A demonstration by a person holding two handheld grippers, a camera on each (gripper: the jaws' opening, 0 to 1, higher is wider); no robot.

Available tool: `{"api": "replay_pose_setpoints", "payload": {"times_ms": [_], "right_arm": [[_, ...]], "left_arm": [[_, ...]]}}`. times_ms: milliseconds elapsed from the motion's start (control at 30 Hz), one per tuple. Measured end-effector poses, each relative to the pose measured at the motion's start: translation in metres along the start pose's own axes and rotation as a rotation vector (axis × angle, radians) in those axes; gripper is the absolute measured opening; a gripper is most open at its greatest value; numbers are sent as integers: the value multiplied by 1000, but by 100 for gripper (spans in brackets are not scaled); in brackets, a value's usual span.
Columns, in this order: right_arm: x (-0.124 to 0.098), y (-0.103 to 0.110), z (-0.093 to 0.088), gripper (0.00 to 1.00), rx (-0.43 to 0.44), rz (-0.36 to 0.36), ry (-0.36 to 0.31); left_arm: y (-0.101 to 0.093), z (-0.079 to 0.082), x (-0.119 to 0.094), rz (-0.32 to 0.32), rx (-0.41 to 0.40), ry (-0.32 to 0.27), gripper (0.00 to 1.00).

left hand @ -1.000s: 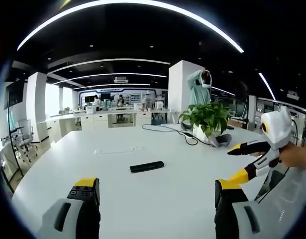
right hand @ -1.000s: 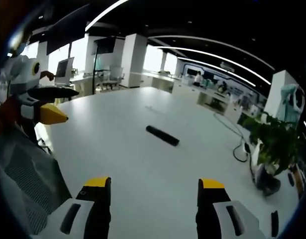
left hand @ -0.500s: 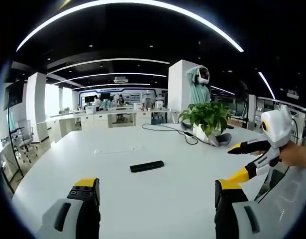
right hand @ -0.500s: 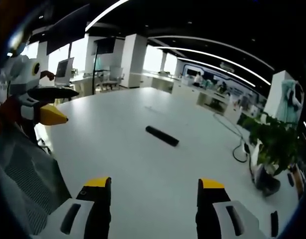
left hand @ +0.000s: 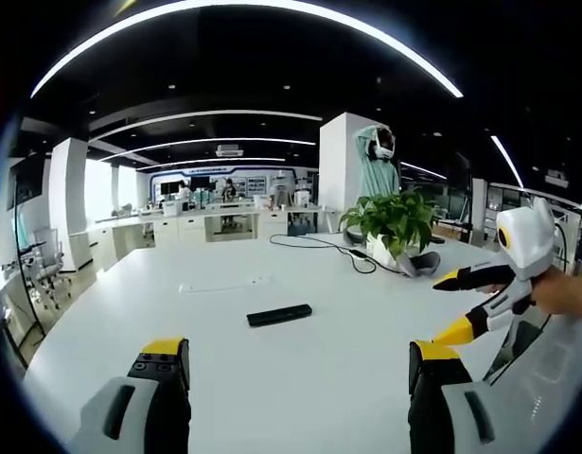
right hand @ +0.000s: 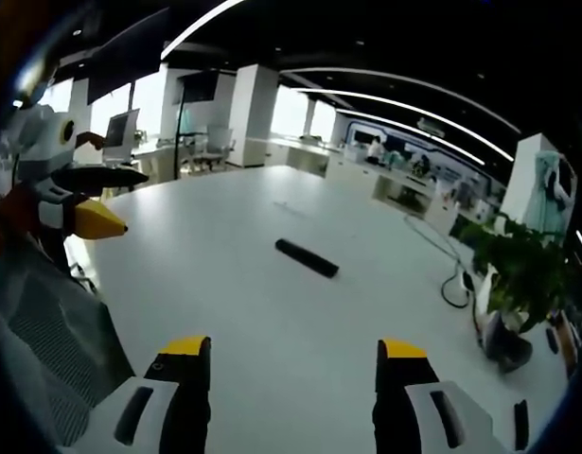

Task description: Press the specified remote control buttons in sequence, fully releasing each button before pressing the next.

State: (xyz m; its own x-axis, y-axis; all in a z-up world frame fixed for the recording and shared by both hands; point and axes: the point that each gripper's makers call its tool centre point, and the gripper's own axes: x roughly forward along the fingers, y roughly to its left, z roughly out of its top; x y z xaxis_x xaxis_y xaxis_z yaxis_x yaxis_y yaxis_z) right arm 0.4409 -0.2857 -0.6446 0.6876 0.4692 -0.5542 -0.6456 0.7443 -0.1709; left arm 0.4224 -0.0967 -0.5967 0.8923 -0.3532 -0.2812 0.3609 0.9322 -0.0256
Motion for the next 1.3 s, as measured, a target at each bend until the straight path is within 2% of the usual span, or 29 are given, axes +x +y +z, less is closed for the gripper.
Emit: {"api": "replay_pose_setpoints", "payload": {"times_ms": [467,567,867,933,1067,1300], "right_arm": [[0,0,0,70,0,1,-4],[-2,-2,6,70,25,2,-27],[2,-8,12,71,58,17,-34],[1,-11,18,71,62,19,-43],[2,-21,36,71,45,17,-83],[16,-36,69,70,10,36,-154]], "left_arm": [[0,0,-1,-1,0,-4,100],[-1,1,1,-7,10,-1,100],[0,1,8,-21,16,21,100],[0,3,9,-28,27,33,100],[3,18,16,-41,53,22,100],[22,44,43,-37,136,-8,100]]}}
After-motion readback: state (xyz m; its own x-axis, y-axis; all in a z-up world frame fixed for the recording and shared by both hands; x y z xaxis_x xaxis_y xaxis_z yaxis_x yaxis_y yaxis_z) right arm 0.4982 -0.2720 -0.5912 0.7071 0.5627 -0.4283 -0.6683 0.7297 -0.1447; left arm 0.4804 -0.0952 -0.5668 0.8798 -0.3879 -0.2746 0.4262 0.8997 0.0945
